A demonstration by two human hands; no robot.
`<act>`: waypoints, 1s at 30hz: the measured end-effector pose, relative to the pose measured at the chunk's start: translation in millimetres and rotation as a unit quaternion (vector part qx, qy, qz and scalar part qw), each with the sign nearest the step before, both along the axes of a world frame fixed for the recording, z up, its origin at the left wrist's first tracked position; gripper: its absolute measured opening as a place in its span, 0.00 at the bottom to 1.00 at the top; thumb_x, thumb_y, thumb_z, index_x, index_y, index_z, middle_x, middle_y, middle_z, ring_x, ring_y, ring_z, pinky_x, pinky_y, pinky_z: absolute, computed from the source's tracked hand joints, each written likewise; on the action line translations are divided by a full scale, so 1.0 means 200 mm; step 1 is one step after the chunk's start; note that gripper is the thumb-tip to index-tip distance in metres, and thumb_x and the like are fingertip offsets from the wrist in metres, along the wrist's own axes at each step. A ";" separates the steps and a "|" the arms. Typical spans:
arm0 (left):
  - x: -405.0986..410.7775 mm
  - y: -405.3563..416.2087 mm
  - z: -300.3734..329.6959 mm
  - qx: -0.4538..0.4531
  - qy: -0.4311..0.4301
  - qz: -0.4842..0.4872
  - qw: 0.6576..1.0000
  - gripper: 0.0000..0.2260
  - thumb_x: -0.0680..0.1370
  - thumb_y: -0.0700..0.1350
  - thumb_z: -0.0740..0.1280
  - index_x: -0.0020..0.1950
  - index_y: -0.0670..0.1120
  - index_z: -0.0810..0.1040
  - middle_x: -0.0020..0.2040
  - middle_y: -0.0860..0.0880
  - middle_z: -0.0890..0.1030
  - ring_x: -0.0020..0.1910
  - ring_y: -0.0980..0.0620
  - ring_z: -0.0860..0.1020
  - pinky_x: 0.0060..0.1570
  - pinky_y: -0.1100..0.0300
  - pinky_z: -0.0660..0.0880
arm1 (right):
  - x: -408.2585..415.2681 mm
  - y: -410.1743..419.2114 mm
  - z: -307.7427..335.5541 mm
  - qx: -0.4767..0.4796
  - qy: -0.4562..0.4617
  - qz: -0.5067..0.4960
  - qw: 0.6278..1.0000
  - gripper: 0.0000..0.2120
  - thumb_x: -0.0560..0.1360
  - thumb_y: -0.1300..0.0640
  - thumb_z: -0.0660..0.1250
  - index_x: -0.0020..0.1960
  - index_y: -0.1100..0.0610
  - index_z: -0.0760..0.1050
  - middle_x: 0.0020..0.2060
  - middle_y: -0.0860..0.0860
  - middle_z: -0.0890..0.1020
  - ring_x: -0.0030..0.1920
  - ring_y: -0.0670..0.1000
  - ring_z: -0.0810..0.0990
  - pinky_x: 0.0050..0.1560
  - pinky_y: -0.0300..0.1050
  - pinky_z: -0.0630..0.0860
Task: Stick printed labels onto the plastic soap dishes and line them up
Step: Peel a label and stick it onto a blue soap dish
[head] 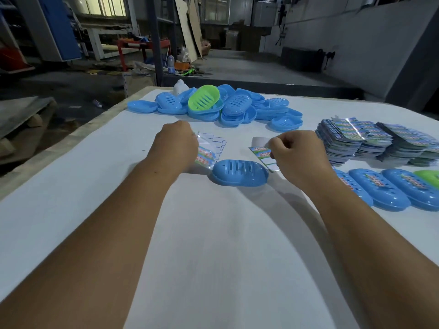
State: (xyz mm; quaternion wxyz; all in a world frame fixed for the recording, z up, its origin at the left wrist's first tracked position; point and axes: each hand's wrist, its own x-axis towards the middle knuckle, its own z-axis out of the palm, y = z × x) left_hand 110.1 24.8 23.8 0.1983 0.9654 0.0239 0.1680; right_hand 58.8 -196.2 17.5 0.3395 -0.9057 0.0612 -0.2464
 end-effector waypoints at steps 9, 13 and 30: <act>-0.06 -0.04 0.03 -0.046 -0.043 -0.017 0.998 0.06 0.76 0.48 0.67 0.46 0.49 0.82 0.43 0.50 0.83 0.44 0.48 0.79 0.42 0.59 0.73 | -0.04 0.04 0.01 0.021 -0.008 0.009 1.000 0.14 0.71 0.55 0.62 0.33 0.65 0.74 0.29 0.62 0.74 0.28 0.48 0.62 0.31 0.44 0.61; -0.18 -0.21 0.02 -0.339 0.052 -0.196 0.919 0.06 0.71 0.53 0.74 0.40 0.52 0.85 0.34 0.54 0.83 0.31 0.58 0.77 0.30 0.68 0.73 | -0.04 0.06 0.01 0.010 -0.024 0.008 1.000 0.17 0.71 0.54 0.63 0.26 0.58 0.66 0.21 0.50 0.66 0.26 0.48 0.61 0.28 0.44 0.59; -0.16 -0.25 -0.03 -0.352 0.009 -0.230 0.907 0.05 0.74 0.50 0.75 0.39 0.53 0.83 0.37 0.59 0.85 0.40 0.62 0.83 0.40 0.70 0.77 | -0.05 0.09 0.01 0.039 -0.025 0.120 0.992 0.14 0.77 0.54 0.62 0.37 0.57 0.81 0.32 0.46 0.83 0.29 0.45 0.73 0.34 0.45 0.71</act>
